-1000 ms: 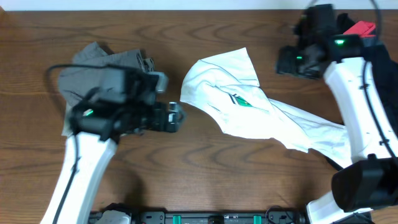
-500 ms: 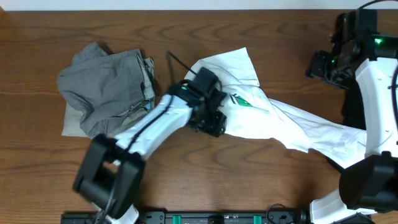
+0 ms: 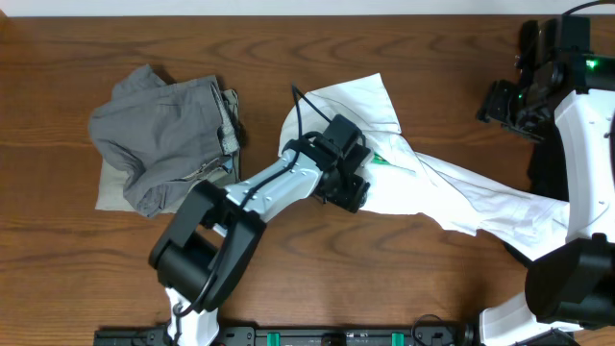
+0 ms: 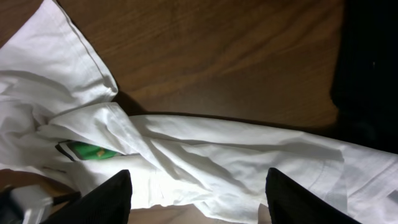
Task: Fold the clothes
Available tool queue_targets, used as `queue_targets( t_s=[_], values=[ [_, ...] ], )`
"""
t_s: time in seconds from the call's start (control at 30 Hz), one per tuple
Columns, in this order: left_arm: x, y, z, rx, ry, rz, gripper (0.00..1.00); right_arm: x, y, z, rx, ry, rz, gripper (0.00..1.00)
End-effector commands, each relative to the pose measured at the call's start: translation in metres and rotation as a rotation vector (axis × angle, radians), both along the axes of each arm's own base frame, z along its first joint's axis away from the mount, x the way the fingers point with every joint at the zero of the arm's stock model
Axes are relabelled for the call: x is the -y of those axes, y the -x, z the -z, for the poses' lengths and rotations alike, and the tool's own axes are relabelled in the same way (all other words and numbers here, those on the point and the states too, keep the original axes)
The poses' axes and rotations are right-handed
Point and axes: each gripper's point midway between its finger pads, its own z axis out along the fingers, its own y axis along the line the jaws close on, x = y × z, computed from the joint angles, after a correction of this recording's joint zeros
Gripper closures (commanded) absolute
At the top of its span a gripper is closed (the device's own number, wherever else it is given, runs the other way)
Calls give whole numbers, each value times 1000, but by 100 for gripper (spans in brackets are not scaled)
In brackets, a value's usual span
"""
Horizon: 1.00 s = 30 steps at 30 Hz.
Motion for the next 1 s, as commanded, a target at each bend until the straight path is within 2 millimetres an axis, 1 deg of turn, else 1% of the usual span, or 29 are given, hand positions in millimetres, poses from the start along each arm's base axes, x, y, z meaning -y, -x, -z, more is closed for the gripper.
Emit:
queue_targets(
  t_s=[0.0,0.03,0.07,0.1,0.13,0.17,0.2,0.27,0.3,0.37,0.4,0.5,0.53,0.57,0.63,0.67,0.73,0.83,0.87,0.97],
  values=[
    [1,-2,9,-4,-21,-1,45,1,-1,-2,6,5,-12,33],
    [1,-1,10,-6,-23,0,48,1,-1,-2,5,5,-12,33],
    [1,-1,10,-6,-23,0,55,1,-1,-2,5,5,-12,33],
    [1,-1,10,-6,-23,-1,66,1,0,-2,3,5,-12,33],
    [1,-1,10,-7,-24,0,74,1,0,-1,2,5,-11,33],
    [0,0,9,-11,-26,-1,88,1,1,-1,-1,5,-11,33],
    [-3,2,8,-20,-34,-2,94,2,2,-1,-6,8,-10,33],
    [-14,6,2,-39,-68,-19,94,3,3,0,-12,15,-9,33],
    [-23,6,-1,-42,-104,-47,94,4,4,0,-16,20,-13,32],
    [-49,2,-13,-26,-192,-117,94,6,6,0,-24,36,-11,32],
    [-59,0,-21,-12,-216,-135,94,7,6,1,-25,40,-18,32],
    [-93,-6,-54,47,-271,-206,94,7,7,1,-28,42,-24,32],
    [-99,-8,-63,61,-266,-225,94,7,7,1,-28,42,-24,32],
    [-100,-10,-74,72,-232,-238,94,7,7,1,-28,42,-24,32],
    [-93,-12,-92,88,-150,-240,94,7,7,1,-25,42,-24,32],
    [-88,-12,-97,97,-119,-235,91,7,6,0,-24,42,-24,32],
    [-75,-11,-101,99,-75,-215,74,7,6,0,-23,42,-24,31],
    [-55,-10,-91,98,-59,-199,62,7,6,0,-24,42,-24,31],
    [-48,-9,-83,91,-60,-189,59,7,6,0,-24,42,-24,31],
    [-33,-4,-60,63,-80,-162,54,7,7,1,-29,42,-24,30]
  ],
)
